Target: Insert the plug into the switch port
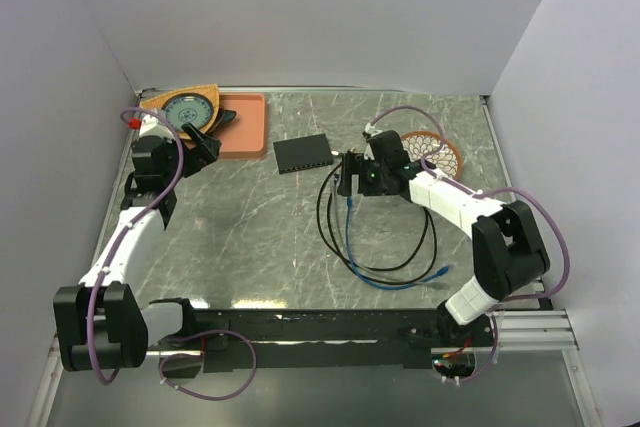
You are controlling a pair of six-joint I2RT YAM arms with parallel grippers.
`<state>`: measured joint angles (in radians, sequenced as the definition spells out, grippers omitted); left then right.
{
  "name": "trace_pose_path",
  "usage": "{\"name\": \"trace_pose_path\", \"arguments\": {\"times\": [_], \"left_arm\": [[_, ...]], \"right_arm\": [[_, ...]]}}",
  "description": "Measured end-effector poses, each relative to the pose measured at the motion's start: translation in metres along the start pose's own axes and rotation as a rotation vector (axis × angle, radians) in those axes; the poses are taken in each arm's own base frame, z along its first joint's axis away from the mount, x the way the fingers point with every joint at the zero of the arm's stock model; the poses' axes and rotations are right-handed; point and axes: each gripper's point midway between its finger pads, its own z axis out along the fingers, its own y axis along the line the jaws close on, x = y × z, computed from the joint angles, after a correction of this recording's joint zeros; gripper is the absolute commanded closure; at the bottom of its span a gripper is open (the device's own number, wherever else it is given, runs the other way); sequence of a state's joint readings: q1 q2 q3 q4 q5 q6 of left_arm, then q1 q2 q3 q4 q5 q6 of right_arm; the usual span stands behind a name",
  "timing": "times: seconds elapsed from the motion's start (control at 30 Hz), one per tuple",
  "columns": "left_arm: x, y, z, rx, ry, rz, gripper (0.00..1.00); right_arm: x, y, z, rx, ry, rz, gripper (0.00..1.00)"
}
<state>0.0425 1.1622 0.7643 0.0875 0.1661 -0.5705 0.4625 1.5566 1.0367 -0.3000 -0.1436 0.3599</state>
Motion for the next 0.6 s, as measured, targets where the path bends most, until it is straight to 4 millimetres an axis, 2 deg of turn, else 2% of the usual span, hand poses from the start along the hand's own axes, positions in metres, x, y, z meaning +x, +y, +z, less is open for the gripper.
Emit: {"name": "trace_pose_path", "arguments": {"times": [0.07, 0.17, 0.2, 0.37, 0.6], "left_arm": [[0.001, -0.002, 0.0, 0.012, 0.004, -0.003, 0.04], [0.004, -0.002, 0.002, 0.015, 0.016, -0.017, 0.04], [0.006, -0.001, 0.003, 0.01, 0.025, -0.023, 0.04], [0.025, 0.01, 0.015, -0.018, 0.091, -0.059, 0.04], [0.036, 0.01, 0.018, -0.008, 0.133, -0.091, 0.04]], "right_arm": [[0.004, 0.001, 0.006, -0.004, 0.02, 0.01, 0.05], [0.01, 0.003, 0.014, -0.012, 0.051, 0.024, 0.2], [0.014, 0.003, 0.017, -0.012, 0.064, 0.031, 0.29], [0.031, 0.0, 0.031, -0.002, 0.136, 0.064, 0.38], [0.046, -0.003, 0.041, 0.005, 0.193, 0.095, 0.64]]}}
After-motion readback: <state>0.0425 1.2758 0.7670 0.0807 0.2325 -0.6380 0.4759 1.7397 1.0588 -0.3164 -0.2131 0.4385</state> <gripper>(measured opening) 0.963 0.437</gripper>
